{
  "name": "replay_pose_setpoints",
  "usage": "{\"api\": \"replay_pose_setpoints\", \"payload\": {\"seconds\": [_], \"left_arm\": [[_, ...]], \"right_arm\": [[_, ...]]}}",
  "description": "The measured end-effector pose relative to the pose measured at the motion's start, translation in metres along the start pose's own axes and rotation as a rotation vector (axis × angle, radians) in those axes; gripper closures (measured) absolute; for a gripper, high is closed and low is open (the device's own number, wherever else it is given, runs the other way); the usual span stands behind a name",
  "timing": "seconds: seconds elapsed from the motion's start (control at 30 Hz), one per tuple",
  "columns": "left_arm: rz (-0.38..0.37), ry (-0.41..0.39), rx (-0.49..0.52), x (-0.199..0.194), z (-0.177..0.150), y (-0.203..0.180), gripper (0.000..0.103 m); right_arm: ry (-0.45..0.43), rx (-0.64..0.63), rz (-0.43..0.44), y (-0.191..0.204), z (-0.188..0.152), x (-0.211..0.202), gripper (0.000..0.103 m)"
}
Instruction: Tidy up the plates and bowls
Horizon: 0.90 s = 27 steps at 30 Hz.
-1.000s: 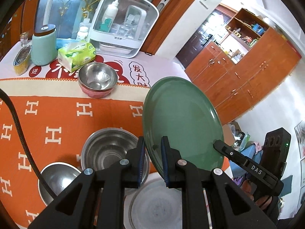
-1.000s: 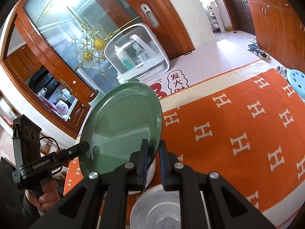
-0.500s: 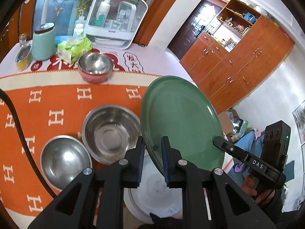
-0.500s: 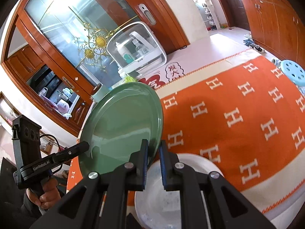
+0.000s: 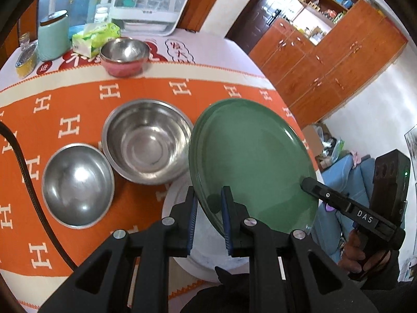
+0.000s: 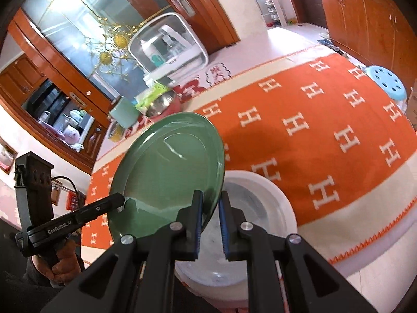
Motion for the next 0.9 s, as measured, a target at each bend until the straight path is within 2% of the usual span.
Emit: {"api": "replay_pose_setpoints", "payload": {"seconds": [0.17,0.67,0.9], "left_arm": [[0.025,0.065,0.033,0.017,-0.015,-0.01,0.087],[0.077,0.255,0.037,0.061,-0.05,-0.017,0.086],[0.111,0.298,0.059,0.073,-0.058,-0.016,0.085]], "right_arm": [[0.028,0.038,-0.017,-0.013,-0.01,-0.001,0.09],[0.183,0.202,-0.093,-0.058,-0.05,0.023,0.088],[0.237,0.233,-0.12,-0.065,-0.061,0.034,0.087]]}}
Point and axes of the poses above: each gripper's, at about its wrist camera, not at the fingertips, and x roughly the way its jaws point, y to its left, z to its top, the point moved 6 cm from there along x, roughly the way its jaws point, and after that the axes turned 14 degrees about z, right-handed, at the moved point
